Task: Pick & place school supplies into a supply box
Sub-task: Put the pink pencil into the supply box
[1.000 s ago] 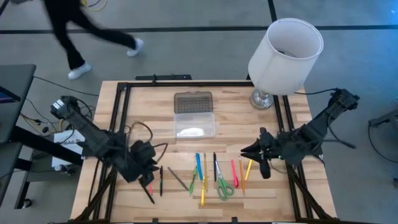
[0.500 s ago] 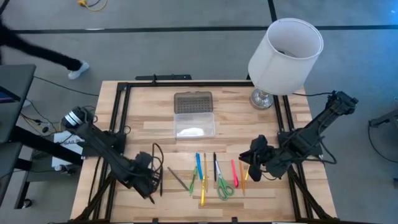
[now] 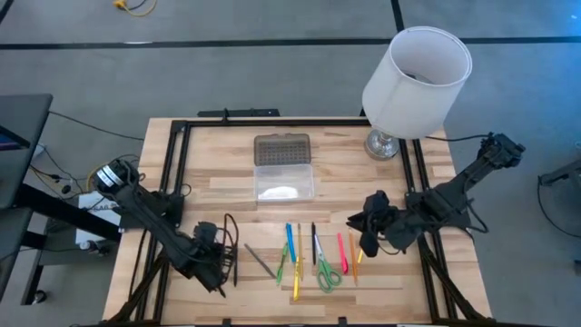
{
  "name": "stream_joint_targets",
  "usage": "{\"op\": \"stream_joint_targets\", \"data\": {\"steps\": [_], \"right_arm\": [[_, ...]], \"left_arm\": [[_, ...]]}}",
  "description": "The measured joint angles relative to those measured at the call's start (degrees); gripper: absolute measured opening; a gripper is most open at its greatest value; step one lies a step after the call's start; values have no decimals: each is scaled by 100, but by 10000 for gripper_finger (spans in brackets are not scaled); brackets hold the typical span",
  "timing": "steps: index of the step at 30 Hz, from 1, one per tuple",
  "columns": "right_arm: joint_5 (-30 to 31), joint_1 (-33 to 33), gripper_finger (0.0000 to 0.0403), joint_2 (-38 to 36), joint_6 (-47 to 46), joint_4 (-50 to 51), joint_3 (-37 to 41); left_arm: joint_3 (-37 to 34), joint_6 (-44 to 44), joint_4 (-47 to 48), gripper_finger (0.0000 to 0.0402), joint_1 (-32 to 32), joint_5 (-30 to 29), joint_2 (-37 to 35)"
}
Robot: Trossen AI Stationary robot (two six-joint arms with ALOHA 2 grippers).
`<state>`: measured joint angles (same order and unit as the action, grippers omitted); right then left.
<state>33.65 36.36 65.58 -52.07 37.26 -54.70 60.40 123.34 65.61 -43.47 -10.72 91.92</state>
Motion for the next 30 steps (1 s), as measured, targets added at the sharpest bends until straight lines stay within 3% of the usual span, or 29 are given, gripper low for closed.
{"op": "stream_joint_targets", "data": {"steps": [4, 8, 11, 15, 19, 30], "right_arm": [[-77, -115, 63, 1, 2, -10, 0], [-76, -139, 63, 1, 10, -42, 0], [-79, -167, 63, 1, 10, -42, 0], [-79, -188, 63, 1, 103, -44, 0], [-81, -199, 63, 1, 106, -44, 0], [-83, -208, 63, 1, 152, -42, 0]], "left_arm": [[-123, 29, -224, 113, 3, 263, 0], [-148, 12, -360, 113, 1, -227, 0], [-285, 20, -364, 113, 80, -231, 0], [-772, 30, -1097, 113, 150, 162, 9], [-1157, 154, -1886, 113, 150, 182, 11], [-1240, 235, -1992, 113, 150, 299, 14]]}}
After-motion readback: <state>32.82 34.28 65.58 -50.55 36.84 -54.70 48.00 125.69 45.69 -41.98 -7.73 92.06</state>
